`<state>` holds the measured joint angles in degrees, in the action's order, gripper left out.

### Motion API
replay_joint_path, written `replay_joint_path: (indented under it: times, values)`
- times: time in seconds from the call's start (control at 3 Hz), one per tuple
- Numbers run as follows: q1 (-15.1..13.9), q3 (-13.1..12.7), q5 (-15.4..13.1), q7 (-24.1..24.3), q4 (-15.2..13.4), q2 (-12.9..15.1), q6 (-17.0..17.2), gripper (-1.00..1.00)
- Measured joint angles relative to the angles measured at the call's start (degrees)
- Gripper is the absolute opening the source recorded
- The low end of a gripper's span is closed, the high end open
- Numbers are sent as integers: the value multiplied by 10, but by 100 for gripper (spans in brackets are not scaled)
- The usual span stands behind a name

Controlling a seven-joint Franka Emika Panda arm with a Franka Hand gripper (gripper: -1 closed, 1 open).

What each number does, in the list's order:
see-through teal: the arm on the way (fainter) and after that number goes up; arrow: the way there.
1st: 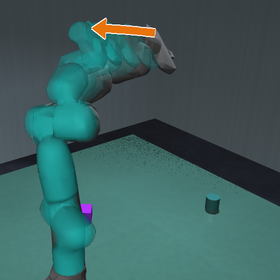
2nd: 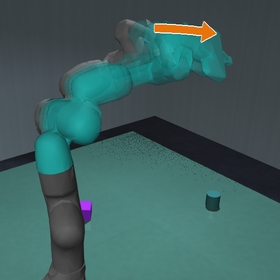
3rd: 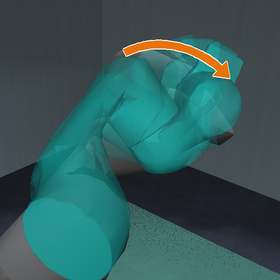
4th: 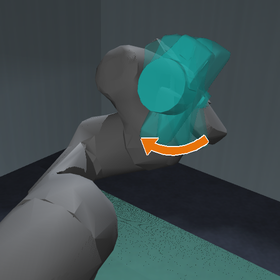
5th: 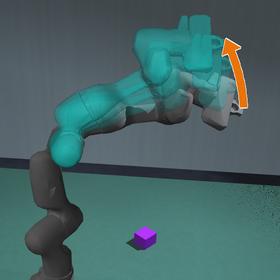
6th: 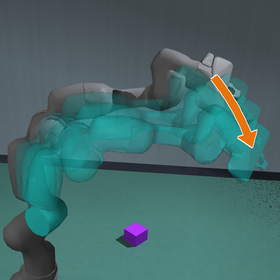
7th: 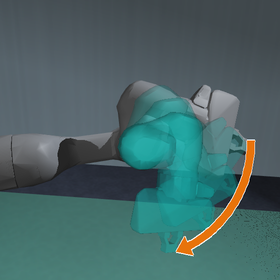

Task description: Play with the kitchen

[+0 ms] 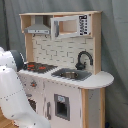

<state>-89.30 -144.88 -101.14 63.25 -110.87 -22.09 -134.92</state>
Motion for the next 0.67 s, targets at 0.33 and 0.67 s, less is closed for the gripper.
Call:
replay_joint_path:
  times: [0.33, 0.67]
  values:
    - [0, -1, 0, 1, 1, 0, -1, 100]
    - [-1, 2, -15, 5, 1, 1, -16, 100]
